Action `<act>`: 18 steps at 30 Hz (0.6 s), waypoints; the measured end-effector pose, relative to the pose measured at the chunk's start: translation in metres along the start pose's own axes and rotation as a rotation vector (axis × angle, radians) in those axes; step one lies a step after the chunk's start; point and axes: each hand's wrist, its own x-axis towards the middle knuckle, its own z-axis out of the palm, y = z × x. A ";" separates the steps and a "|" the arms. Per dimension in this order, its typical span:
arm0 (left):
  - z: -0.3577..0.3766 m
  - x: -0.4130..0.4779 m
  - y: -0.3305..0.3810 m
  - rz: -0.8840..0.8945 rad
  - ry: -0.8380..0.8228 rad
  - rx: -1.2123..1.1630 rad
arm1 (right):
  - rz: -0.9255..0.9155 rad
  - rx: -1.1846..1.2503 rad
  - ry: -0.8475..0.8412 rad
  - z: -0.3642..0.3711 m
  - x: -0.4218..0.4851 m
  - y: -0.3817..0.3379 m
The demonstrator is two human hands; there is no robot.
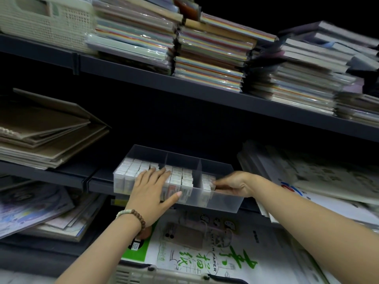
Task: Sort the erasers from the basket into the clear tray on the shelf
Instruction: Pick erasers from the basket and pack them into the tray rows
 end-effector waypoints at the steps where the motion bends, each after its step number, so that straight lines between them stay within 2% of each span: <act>1: -0.002 0.001 -0.001 0.010 -0.018 0.000 | -0.005 -0.011 -0.001 0.000 -0.002 0.000; 4: -0.011 -0.002 -0.002 0.035 -0.061 -0.069 | -0.067 -0.001 -0.005 -0.001 -0.015 -0.004; 8: -0.026 -0.019 0.003 0.056 -0.011 -0.255 | -0.287 0.124 -0.009 -0.011 -0.047 -0.005; 11: -0.024 -0.044 0.012 0.110 -0.033 -0.361 | -0.391 0.198 -0.150 -0.012 -0.069 0.015; 13: -0.012 -0.067 0.018 0.115 -0.113 -0.412 | -0.373 0.176 -0.290 -0.005 -0.073 0.045; 15: 0.007 -0.093 0.018 0.071 -0.260 -0.411 | -0.274 0.144 -0.387 0.006 -0.065 0.089; 18: 0.049 -0.135 0.005 -0.055 -0.573 -0.327 | -0.035 0.107 -0.367 0.029 -0.039 0.179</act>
